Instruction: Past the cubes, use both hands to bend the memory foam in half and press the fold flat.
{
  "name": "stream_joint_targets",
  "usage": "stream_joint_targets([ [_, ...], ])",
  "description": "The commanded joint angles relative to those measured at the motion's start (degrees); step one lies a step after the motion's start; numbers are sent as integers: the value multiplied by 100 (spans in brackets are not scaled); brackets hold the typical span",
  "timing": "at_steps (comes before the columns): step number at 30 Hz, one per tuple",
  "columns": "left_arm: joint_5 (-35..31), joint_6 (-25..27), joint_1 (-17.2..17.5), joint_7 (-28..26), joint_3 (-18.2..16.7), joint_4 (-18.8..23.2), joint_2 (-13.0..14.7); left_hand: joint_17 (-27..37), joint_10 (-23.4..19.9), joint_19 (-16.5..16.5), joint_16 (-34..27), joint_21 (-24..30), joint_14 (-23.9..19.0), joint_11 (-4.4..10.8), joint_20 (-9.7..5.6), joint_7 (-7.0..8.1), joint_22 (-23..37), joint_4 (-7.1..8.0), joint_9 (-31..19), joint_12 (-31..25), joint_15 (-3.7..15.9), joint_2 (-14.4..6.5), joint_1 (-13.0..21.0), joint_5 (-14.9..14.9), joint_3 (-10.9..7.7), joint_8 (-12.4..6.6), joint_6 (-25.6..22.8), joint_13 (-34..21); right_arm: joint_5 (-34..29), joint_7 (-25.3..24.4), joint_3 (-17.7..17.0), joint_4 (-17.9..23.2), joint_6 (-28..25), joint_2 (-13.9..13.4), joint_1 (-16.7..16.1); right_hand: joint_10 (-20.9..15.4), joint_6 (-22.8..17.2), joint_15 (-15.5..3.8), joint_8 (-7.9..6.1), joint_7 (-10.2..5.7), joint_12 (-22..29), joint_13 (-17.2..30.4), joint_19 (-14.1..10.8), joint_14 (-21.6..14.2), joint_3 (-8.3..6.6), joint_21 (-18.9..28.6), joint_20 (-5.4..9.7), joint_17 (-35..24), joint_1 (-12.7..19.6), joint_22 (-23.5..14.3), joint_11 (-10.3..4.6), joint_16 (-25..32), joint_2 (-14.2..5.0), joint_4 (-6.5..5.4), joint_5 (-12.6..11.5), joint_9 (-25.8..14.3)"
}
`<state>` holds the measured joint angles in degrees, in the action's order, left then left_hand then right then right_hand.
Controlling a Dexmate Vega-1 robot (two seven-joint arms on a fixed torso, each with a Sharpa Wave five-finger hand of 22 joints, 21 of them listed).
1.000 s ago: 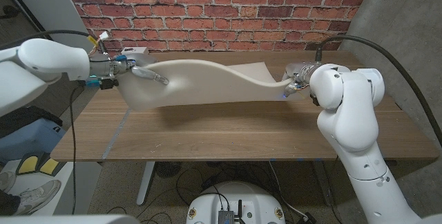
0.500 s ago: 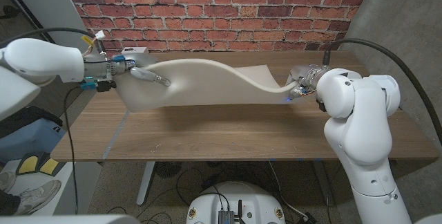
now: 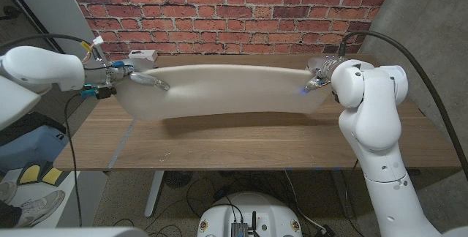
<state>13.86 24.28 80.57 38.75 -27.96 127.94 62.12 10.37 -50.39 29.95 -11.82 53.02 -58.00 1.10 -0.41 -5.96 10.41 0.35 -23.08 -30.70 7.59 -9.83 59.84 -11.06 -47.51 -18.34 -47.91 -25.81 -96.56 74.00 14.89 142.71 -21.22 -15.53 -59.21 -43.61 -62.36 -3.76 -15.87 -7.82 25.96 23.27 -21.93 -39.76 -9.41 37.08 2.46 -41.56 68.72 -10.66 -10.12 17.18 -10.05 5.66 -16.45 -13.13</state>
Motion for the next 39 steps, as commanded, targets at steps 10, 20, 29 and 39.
stream_joint_targets([
  [10, 999, -133, -1390, -517, 1729, -1259, 816, 9, -595, -46, -18, 86, -39, 457, -14, -164, -2, 35, 3, 19, -5, -107, -25, -29, -166, 45, -137, 28, 1406, -652, 685, -1637, -471, -840, 1616, -56, -51, -972, 18, 98, -12, 44, -36, -55, -58, 51, 258, -30, 88, -15, -27, 15, -13, -18, 25, -46],
  [20, 1448, -95, -2282, -718, 2762, -1554, 1205, 10, -603, -52, -16, 109, -32, 450, -13, -181, -3, 29, 15, 41, -9, -102, -37, -24, -170, 73, -150, 31, 2087, -835, 1206, -2277, -896, -1315, 2271, -71, -61, -969, 13, 112, -21, 70, -25, -76, -71, 60, 271, -47, 114, -13, -31, 10, -10, -15, 38, -89],
  [29, 1726, -170, -2799, -865, 3238, -1731, 1391, 12, -599, -58, -16, 135, -26, 446, -3, -179, -4, 17, 6, 57, -7, -107, -44, -20, -181, 93, -166, 14, 2345, -800, 1666, -2518, -1293, -1630, 2787, -74, -63, -959, -3, 117, -32, 92, -29, -83, -80, 74, 265, -53, 114, -12, -17, -4, -10, -30, 47, -146],
  [39, 1681, -153, -3727, -826, 4154, -2351, 1095, 16, -602, -69, -25, 160, -40, 412, 14, -211, -5, -3, -24, 56, -22, -113, -41, -18, -198, 106, -161, -29, 2726, -925, 2265, -3157, -1466, -1666, 3490, -50, -27, -962, -13, 160, -62, 116, -53, -77, -116, 99, 250, -49, 130, -10, 15, -41, -29, -44, 51, -222],
])
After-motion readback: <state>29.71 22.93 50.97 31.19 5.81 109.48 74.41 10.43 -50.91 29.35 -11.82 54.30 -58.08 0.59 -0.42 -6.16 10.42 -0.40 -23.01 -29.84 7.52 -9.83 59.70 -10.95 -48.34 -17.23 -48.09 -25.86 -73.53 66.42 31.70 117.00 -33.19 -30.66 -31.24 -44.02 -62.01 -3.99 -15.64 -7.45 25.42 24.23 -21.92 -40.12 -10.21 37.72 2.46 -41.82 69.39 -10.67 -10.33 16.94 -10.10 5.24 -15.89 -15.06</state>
